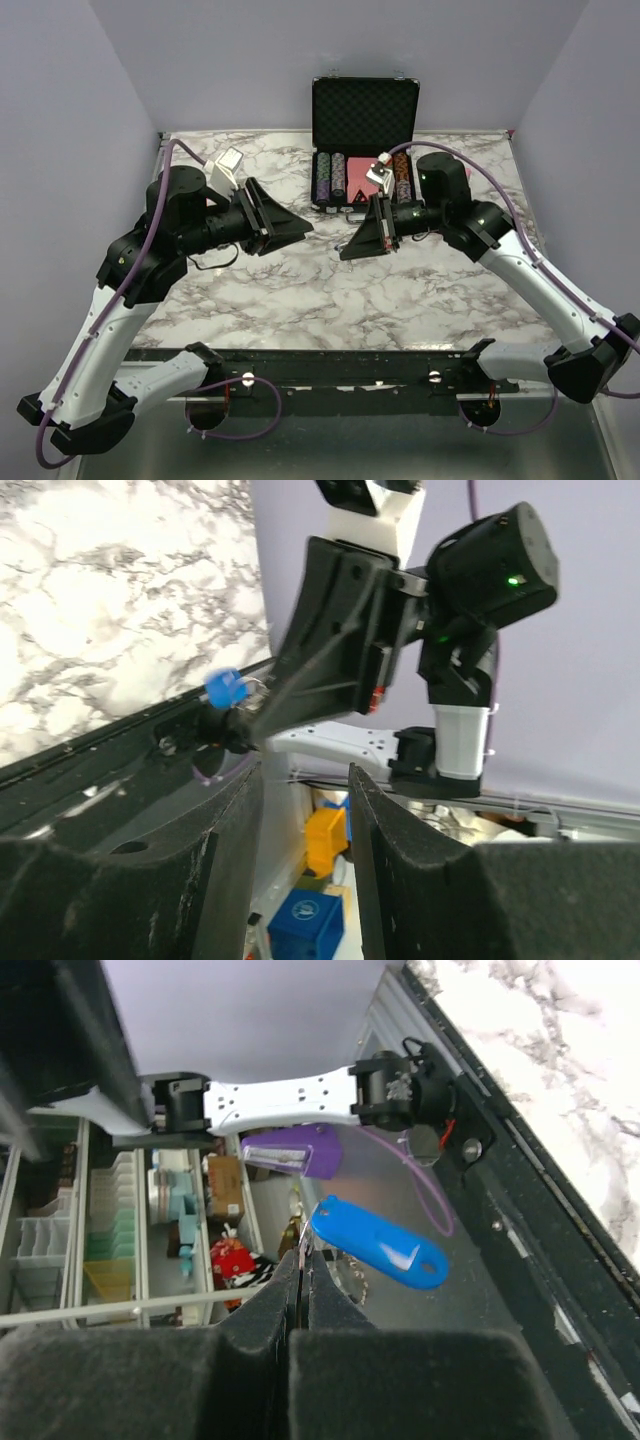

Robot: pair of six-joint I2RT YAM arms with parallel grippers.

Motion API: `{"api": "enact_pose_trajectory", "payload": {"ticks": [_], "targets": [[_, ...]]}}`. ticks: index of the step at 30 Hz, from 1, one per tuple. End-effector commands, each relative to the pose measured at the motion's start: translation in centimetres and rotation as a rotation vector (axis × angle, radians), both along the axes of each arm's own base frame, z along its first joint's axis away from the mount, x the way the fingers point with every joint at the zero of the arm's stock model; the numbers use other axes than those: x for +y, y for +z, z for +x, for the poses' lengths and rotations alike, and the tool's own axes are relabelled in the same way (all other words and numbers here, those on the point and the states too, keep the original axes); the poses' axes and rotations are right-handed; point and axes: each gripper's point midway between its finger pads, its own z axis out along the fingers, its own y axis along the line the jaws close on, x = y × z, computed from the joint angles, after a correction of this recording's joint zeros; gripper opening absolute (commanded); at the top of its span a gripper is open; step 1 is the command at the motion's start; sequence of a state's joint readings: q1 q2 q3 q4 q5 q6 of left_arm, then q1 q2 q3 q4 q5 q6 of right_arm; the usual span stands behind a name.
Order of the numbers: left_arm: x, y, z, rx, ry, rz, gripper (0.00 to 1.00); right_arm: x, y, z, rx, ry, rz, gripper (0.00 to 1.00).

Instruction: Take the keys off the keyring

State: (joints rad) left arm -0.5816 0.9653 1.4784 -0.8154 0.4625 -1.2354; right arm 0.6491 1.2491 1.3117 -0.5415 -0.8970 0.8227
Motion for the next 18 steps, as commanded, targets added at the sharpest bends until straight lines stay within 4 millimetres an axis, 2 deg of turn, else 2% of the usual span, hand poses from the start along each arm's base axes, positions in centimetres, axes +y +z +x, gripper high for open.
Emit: {"api": "enact_pose_trajectory", "payload": {"ticks": [1, 5, 8, 11, 12, 18], "targets": [[0.8, -0.3, 0.1, -0.146, -0.026, 0.092, 0.47, -0.7, 4.2, -3.2, -0.014, 0.115, 0.145, 0.01], [0.5, 1.5, -0.4, -0.301, -0.086, 0.073, 0.47, -1.1, 6.6, -4.6, -0.058, 0.183, 0.249, 0.01], [0.1, 2.7, -0.8, -0.400, -0.140, 0.057, 0.47, -1.2, 7.7, -5.0, -0.070, 0.207, 0.287, 0.01], [-0.4, 4.1, -1.2, -0.479, -0.192, 0.021, 0.47, -1.3, 9.1, -5.4, -0.058, 0.232, 0.339, 0.01], [-0.5, 4.5, -1.5, -0.501, -0.209, 0.006, 0.47, -1.4, 10.0, -5.6, -0.090, 0.242, 0.379, 0.01], [-1.1, 7.2, -2.7, -0.636, -0.299, -0.065, 0.48, -2.2, 12.4, -6.8, -0.156, 0.302, 0.470, 0.01]]}}
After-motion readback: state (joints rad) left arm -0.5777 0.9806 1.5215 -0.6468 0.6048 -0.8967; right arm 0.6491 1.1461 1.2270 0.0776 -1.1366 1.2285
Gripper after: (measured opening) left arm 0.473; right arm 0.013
